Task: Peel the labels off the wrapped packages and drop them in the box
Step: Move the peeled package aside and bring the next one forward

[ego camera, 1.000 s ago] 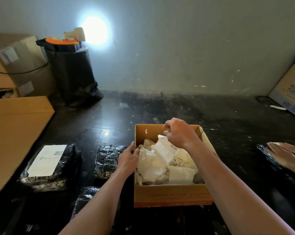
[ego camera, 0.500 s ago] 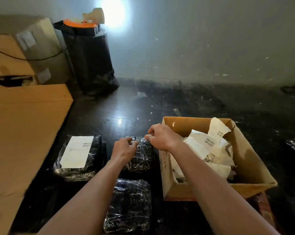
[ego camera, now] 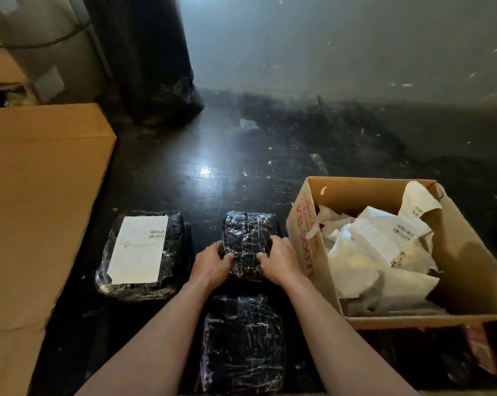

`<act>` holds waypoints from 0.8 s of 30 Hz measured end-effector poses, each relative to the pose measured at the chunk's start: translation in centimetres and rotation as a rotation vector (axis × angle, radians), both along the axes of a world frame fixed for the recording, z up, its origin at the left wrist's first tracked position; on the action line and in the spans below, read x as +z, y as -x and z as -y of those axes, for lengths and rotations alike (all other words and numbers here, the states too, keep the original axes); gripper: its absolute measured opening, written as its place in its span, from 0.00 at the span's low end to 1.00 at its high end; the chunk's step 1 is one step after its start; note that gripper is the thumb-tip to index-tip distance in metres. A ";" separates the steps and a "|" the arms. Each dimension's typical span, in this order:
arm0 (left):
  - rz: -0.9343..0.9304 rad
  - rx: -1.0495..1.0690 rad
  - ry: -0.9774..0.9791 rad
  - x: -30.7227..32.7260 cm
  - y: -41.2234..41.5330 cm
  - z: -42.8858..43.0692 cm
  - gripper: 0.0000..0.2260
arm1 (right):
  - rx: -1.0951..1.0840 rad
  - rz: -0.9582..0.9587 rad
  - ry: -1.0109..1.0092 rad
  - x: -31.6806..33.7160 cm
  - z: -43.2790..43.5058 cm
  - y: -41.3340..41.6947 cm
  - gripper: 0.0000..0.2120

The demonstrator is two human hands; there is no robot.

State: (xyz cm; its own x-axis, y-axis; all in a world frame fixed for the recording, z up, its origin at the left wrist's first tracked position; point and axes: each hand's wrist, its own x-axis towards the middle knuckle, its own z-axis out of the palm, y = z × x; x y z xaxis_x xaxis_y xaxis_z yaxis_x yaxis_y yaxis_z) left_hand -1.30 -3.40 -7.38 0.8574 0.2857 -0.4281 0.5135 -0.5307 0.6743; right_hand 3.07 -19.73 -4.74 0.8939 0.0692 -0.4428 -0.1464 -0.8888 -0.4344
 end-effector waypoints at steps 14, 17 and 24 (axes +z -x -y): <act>-0.026 0.134 0.488 -3.3 -0.2 -1.6 0.22 | -0.213 0.000 -0.169 -1.2 1.3 1.5 0.44; 0.003 0.163 0.494 -2.1 0.7 -1.9 0.23 | -0.214 0.056 -0.206 -0.2 1.3 2.2 0.43; 0.105 0.141 0.435 1.5 5.2 -1.8 0.23 | -0.203 0.164 -0.335 3.3 2.1 6.2 0.42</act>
